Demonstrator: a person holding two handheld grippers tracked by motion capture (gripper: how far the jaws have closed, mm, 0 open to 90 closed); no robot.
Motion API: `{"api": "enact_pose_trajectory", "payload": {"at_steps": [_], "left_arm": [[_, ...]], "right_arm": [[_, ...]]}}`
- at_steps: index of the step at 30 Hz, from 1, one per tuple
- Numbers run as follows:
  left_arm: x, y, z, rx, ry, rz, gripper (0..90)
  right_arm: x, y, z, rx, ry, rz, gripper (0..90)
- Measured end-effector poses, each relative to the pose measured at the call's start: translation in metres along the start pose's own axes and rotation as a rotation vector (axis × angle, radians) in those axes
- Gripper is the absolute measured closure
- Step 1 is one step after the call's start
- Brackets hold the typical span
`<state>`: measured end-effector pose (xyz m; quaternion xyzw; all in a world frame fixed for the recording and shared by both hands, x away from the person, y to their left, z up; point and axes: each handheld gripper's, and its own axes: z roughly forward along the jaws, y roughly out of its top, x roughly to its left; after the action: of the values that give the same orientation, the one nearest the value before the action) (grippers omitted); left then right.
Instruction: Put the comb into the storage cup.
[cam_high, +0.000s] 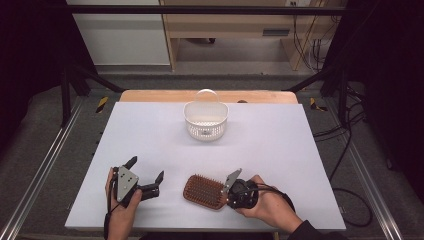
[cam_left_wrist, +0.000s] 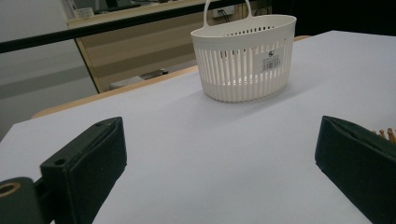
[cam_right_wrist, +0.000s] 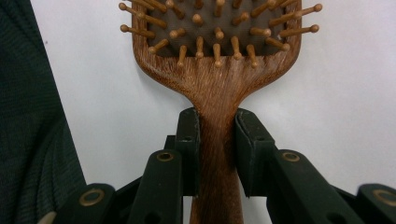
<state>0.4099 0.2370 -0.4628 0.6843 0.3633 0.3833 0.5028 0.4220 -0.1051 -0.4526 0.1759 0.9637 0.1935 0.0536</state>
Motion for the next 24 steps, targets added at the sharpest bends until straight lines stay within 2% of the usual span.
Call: {"api": "enact_pose_trajectory", "payload": {"at_steps": [5,7,9,11,13,14,16,21,24], "left_arm": [[0.001,0.000,0.000,-0.005,-0.005,-0.013,2.0],[0.001,0.000,-0.001,-0.010,-0.024,-0.023,2.0],[0.000,0.000,-0.001,-0.011,-0.036,-0.036,2.0],[0.000,0.001,-0.002,-0.020,-0.046,-0.057,2.0],[-0.001,0.001,-0.001,-0.027,-0.053,-0.065,2.0],[-0.002,0.002,-0.001,-0.034,-0.061,-0.068,3.3],[-0.004,0.004,0.000,-0.046,-0.084,-0.072,3.3],[-0.011,0.007,0.000,-0.061,-0.134,-0.076,3.2],[-0.015,0.012,-0.001,-0.087,-0.166,-0.088,4.1]], "right_arm": [[-0.005,-0.006,-0.001,-0.076,0.001,0.043,72.7],[-0.008,-0.008,-0.001,-0.117,-0.001,0.051,72.7],[-0.015,-0.012,-0.003,-0.211,-0.009,0.083,72.7],[-0.016,-0.013,-0.004,-0.228,-0.015,0.092,72.7],[-0.020,-0.014,-0.009,-0.277,-0.027,0.117,72.7],[-0.023,-0.016,-0.012,-0.332,-0.034,0.128,72.8],[-0.025,-0.016,-0.013,-0.351,-0.039,0.131,72.8],[-0.030,-0.018,-0.015,-0.500,-0.076,0.174,72.8],[-0.032,-0.017,-0.015,-0.579,-0.109,0.179,72.8]]}}
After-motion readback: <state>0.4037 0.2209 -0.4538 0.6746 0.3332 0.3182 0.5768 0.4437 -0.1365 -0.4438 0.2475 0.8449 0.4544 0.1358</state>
